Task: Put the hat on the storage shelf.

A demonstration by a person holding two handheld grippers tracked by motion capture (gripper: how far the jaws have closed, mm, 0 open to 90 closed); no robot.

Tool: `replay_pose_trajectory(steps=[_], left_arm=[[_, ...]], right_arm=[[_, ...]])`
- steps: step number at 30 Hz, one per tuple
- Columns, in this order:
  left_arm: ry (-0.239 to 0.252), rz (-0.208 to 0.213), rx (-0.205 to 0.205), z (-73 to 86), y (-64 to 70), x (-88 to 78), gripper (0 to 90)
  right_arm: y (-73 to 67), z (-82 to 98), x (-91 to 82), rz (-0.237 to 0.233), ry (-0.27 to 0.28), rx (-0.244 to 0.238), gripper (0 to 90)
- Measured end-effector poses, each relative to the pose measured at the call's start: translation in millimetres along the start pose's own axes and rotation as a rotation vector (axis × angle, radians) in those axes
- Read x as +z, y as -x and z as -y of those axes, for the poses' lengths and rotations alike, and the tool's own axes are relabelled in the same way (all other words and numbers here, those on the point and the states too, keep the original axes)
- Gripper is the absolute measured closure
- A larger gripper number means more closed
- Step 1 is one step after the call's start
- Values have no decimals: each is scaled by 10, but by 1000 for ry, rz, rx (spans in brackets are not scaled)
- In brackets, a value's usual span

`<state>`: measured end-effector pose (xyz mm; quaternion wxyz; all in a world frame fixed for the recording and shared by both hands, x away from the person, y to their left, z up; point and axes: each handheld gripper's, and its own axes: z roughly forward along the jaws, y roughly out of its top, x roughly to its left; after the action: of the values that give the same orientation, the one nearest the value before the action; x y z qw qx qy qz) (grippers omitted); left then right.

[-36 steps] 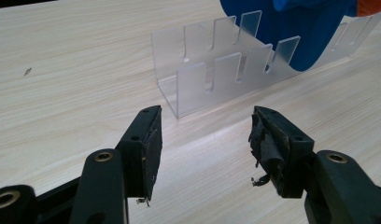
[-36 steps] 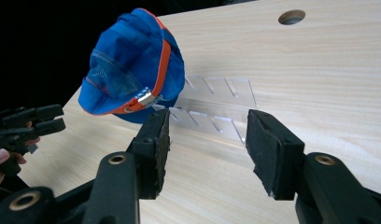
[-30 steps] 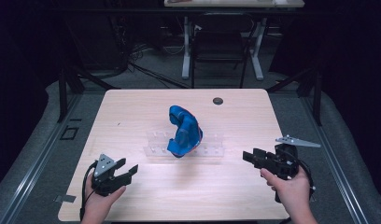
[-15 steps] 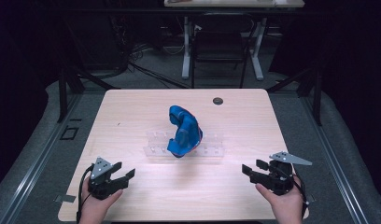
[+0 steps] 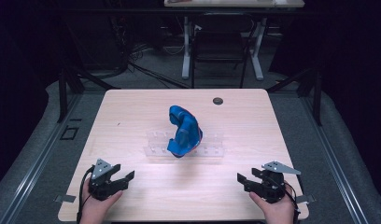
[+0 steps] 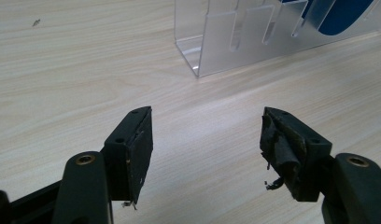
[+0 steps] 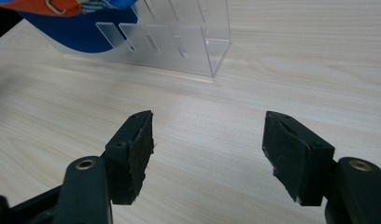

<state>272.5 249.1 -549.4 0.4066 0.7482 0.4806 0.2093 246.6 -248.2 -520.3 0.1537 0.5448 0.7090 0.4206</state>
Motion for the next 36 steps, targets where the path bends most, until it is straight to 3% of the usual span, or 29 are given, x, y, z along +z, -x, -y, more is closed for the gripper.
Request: replay_pose_trajectory(steps=[11,24,34,36], left_arm=[[-13,-4,11,34,17,55,352],[-16,-4,18,50,47,103,349],[-5,52,33,-25,219,230,372],[5,94,40,-96,295,277,408]], right_arm=[[32,150,146,8,-13,-23,334],[114,207,220,23,-32,-6,335],[159,197,210,53,-26,1,335],[159,198,212,58,-30,-1,335]])
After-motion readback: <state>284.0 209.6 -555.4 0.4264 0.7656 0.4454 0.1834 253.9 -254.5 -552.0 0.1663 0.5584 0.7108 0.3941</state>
